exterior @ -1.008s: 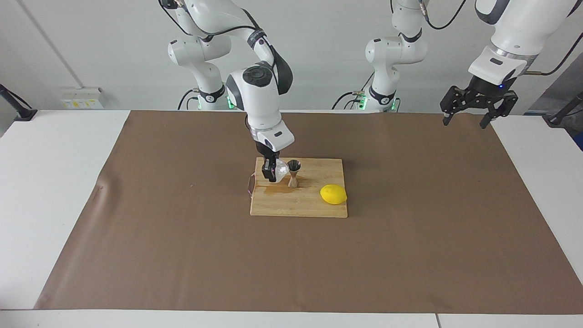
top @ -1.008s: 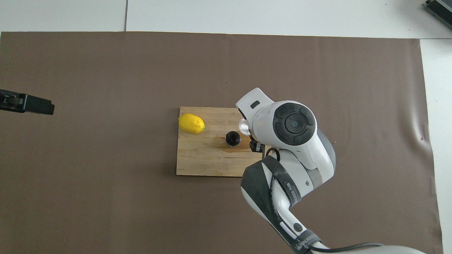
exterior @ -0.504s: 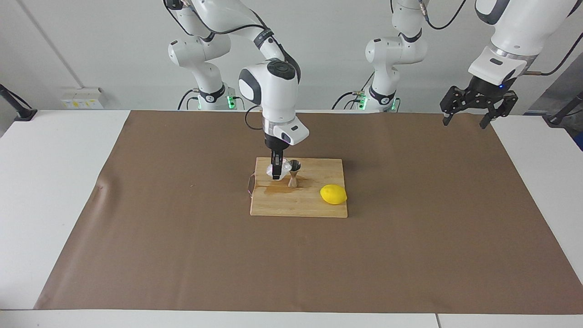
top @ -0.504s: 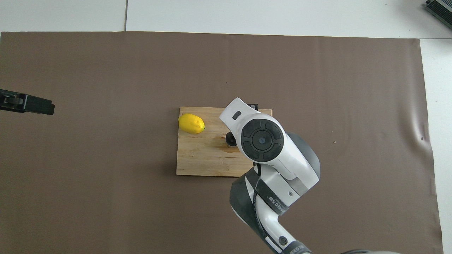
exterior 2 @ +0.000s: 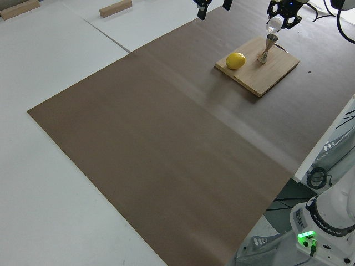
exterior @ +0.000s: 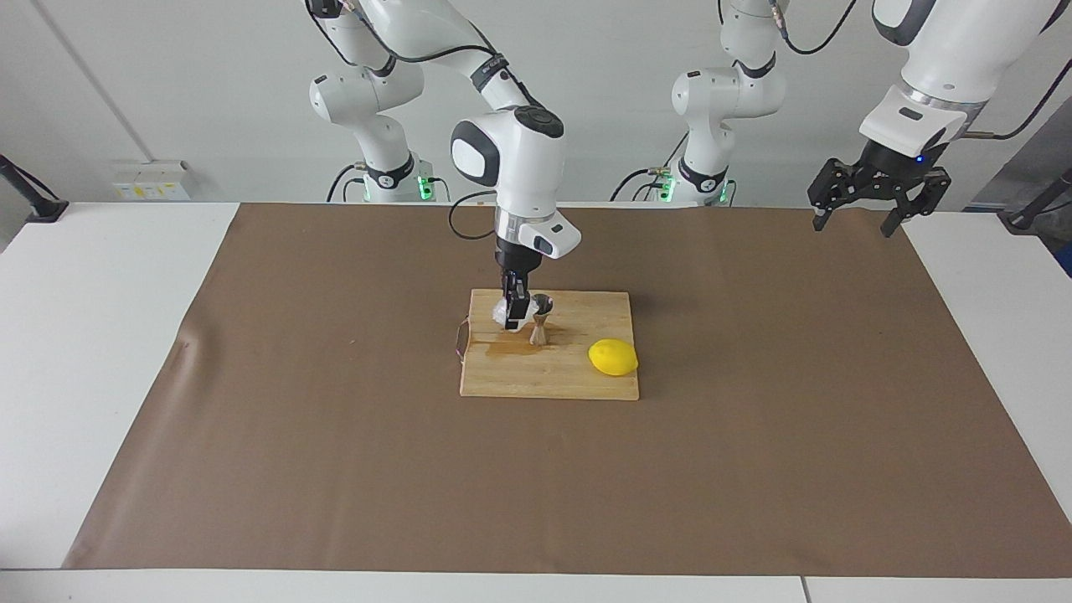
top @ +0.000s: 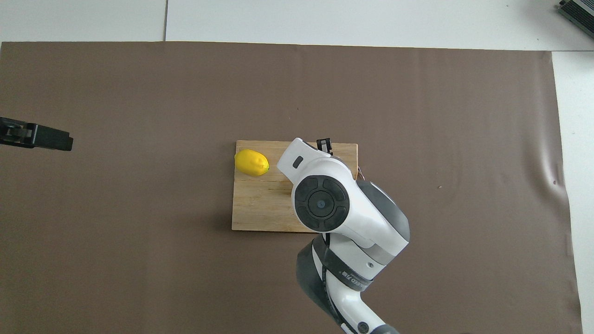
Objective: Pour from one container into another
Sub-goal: 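Tilt the glass cup with the right gripper over the jigger cup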
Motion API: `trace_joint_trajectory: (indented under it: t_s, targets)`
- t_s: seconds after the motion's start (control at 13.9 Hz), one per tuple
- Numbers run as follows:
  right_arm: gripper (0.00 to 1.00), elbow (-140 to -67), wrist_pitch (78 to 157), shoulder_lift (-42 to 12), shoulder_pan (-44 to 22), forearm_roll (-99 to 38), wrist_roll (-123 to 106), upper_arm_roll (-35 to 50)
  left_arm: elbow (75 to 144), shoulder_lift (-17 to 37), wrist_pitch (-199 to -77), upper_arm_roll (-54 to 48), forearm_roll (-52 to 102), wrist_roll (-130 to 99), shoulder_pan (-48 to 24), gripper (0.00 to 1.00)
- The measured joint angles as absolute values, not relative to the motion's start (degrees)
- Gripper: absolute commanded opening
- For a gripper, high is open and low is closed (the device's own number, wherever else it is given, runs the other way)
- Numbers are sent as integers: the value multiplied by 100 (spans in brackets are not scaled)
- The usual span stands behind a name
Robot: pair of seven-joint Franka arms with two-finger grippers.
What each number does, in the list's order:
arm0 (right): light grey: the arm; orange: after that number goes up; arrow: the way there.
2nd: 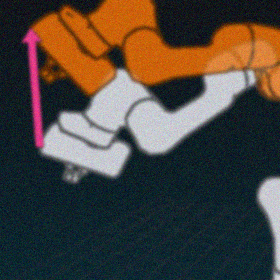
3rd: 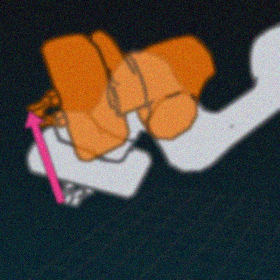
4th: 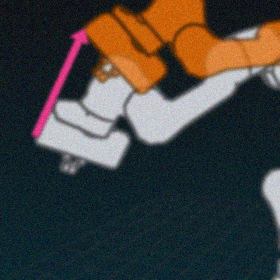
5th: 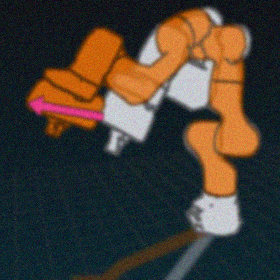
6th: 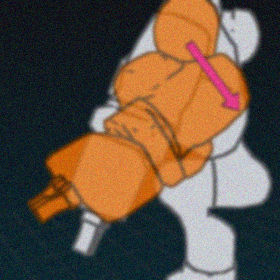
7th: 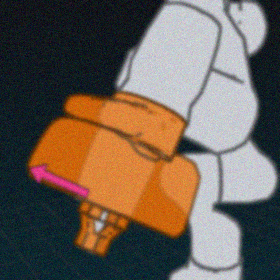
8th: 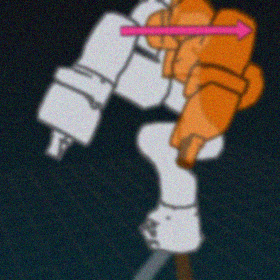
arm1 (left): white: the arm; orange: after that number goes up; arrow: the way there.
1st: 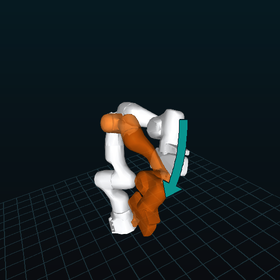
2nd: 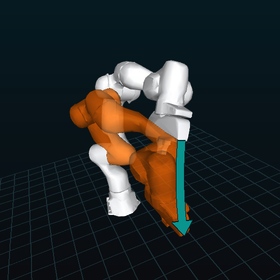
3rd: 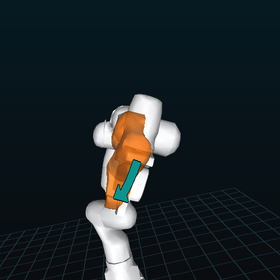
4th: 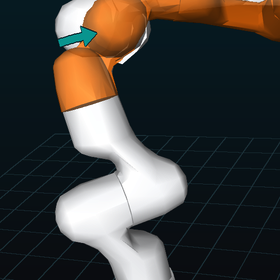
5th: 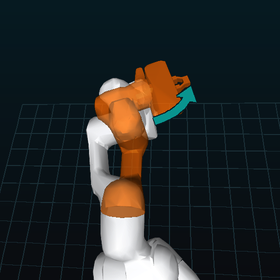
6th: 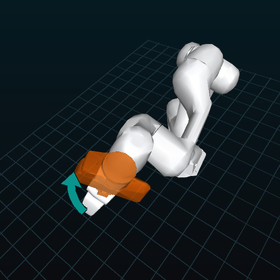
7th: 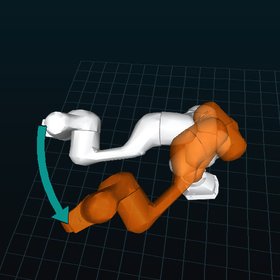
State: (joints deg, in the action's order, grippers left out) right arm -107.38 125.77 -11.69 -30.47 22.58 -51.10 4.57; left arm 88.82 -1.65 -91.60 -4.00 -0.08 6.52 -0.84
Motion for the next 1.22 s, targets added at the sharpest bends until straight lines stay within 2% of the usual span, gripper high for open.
trace_joint_trajectory:
  t_s: [0.58, 1.22]
  targets:
    - [17, -10742, 12379, -1156, -3232, 2945, -5145, 463, 8883, -161, -9165, -400, -8, 652, -102, 100]
    - [17, -10744, 12074, -1087, -3335, 3122, -5467, 463, 8883, -158, -9177, -400, -8, 652, -103, 100]
